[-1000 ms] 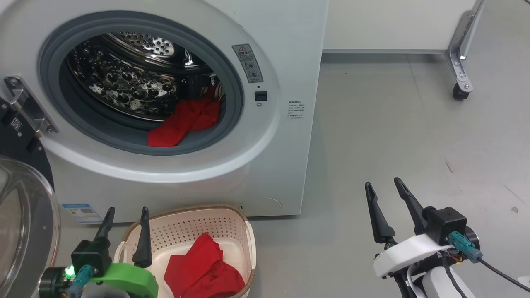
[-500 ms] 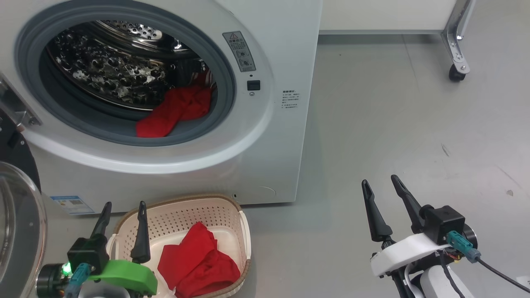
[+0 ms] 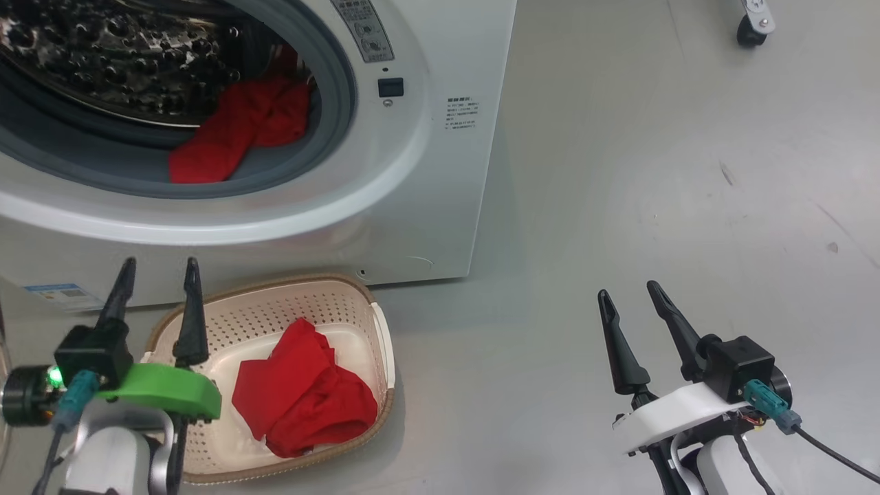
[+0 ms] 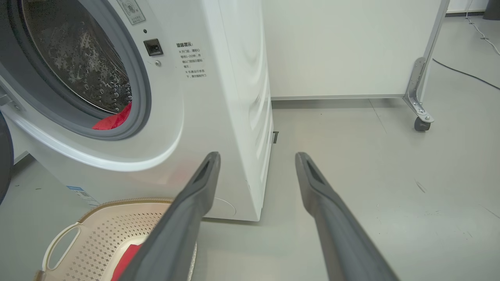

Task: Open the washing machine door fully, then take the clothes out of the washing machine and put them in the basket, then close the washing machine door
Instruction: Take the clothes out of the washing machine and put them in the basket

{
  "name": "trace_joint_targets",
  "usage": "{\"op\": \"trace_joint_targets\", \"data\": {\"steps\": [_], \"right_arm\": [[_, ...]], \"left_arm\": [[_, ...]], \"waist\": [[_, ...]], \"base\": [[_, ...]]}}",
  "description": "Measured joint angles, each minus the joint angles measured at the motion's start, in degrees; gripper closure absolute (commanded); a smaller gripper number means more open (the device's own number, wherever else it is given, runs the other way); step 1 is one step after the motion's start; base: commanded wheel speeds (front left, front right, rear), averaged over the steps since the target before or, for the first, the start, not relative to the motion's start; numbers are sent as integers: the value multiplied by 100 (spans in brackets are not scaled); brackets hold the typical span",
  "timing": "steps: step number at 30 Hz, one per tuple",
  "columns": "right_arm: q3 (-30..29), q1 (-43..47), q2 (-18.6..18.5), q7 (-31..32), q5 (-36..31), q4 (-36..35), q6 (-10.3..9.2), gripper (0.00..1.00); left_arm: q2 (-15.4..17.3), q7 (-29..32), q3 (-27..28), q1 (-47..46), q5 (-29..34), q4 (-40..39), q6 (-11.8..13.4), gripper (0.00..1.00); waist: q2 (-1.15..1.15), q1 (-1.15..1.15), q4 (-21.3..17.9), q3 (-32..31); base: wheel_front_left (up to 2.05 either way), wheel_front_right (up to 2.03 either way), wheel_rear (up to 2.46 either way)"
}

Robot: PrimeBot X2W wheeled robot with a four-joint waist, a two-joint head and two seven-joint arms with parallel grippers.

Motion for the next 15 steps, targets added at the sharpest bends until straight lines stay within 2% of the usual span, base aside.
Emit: {"op": "trace_joint_targets", "data": {"steps": [6, 15], "right_arm": [[32, -48, 2, 0, 1, -126, 1, 0], [100, -377, 11, 0, 44, -274, 15, 0]], "left_arm": [[268, 388, 42, -601, 1, -71, -90, 0], [603, 1171, 219, -1839, -36, -57, -94, 0]], "waist": [[0, 0, -135, 459], [0, 0, -381, 1173]], "base": [[0, 0, 0], [0, 0, 0]]}}
